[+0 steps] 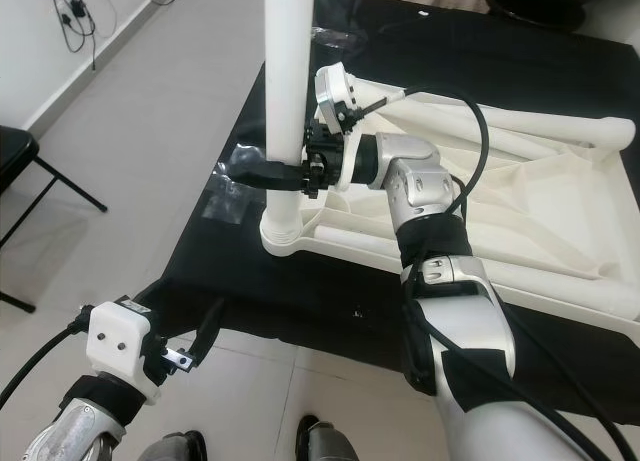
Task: Building children table
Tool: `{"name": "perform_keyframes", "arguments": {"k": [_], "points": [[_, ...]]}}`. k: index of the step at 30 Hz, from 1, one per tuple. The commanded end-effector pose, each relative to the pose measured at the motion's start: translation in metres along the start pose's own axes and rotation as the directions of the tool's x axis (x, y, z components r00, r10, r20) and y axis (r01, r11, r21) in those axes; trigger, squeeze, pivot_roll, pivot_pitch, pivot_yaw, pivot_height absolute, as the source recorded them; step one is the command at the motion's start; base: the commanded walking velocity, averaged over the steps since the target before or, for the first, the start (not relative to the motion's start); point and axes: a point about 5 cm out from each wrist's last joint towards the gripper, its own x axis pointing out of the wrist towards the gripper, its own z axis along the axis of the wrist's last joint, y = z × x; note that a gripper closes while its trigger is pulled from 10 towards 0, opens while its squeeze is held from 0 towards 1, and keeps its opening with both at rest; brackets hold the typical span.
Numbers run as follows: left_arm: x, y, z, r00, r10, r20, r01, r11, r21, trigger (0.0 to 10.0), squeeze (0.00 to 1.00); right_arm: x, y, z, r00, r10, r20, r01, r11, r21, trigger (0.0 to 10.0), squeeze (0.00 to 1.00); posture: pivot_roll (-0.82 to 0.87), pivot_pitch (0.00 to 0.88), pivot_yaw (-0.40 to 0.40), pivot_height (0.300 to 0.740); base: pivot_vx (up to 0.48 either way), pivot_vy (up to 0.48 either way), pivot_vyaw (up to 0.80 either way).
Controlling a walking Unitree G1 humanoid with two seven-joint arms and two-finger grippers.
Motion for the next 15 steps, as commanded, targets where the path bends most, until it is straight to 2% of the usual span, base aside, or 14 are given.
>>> {"name": "perform_keyframes", "arguments": {"k": [1, 7, 9, 10, 12, 13, 14, 15], "points": [[-0.003, -0.002, 0.0, 1.0, -0.005, -0.017, 0.005, 1.0, 0.011, 10.0, 0.0, 0.0, 0.0, 0.004, 0.999, 0.032, -0.003, -0.032, 0.999, -0.02, 0.0, 0.0, 0.15, 0.279, -0.083, 0.74, 0.0, 0.0, 0.0], [0.0, -0.003, -0.002, 1.0, -0.01, -0.019, 0.01, 1.0, 0.005, 10.0, 0.0, -0.008, 0.001, -0.001, 0.999, 0.018, -0.033, -0.019, 0.999, -0.04, 0.0, 0.0, 0.13, 0.26, -0.087, 0.74, 0.0, 0.0, 0.0], [0.0, -0.003, -0.002, 1.0, -0.01, -0.017, 0.01, 1.0, 0.002, 10.0, 0.0, -0.015, 0.002, -0.006, 0.997, -0.07, -0.037, 0.067, 0.995, -0.073, 0.0, 0.0, 0.12, 0.254, -0.099, 0.74, 0.0, 0.0, 0.0], [0.001, -0.004, -0.003, 1.0, -0.01, -0.015, 0.01, 1.0, 0.001, 10.0, 0.0, -0.016, 0.004, -0.012, 0.987, -0.157, -0.033, 0.154, 0.985, -0.076, 0.0, 0.0, 0.11, 0.248, -0.108, 0.74, 0.0, 0.0, 0.0], [0.001, -0.003, -0.003, 1.0, -0.008, -0.012, 0.008, 1.0, -0.001, 10.0, 0.0, -0.017, 0.009, -0.024, 0.95, -0.311, -0.016, 0.308, 0.948, -0.083, 0.0, 0.0, 0.11, 0.248, -0.108, 0.74, 0.0, 0.0, 0.0], [0.002, -0.003, -0.003, 1.0, -0.007, -0.011, 0.006, 1.0, -0.001, 10.0, 0.0, -0.011, 0.014, -0.044, 0.846, -0.53, -0.055, 0.528, 0.848, -0.04, 0.0, 0.0, 0.09, 0.24, -0.116, 0.74, 0.0, 0.0, 0.0], [0.002, -0.003, -0.003, 1.0, -0.007, -0.011, 0.006, 1.0, -0.001, 10.0, 0.0, -0.011, 0.014, -0.044, 0.846, -0.53, -0.055, 0.528, 0.848, -0.04, 0.0, 0.0, 0.09, 0.24, -0.116, 0.74, 0.0, 0.0, 0.0], [0.003, 0.001, -0.003, 1.0, -0.003, -0.009, 0.003, 1.0, 0.0, 10.0, 0.0, -0.01, 0.036, -0.075, 0.583, -0.79, -0.191, 0.794, 0.603, -0.072, 0.0, 0.0, 0.07, 0.249, -0.096, 0.74, 0.0, 0.0, 0.0]]}}
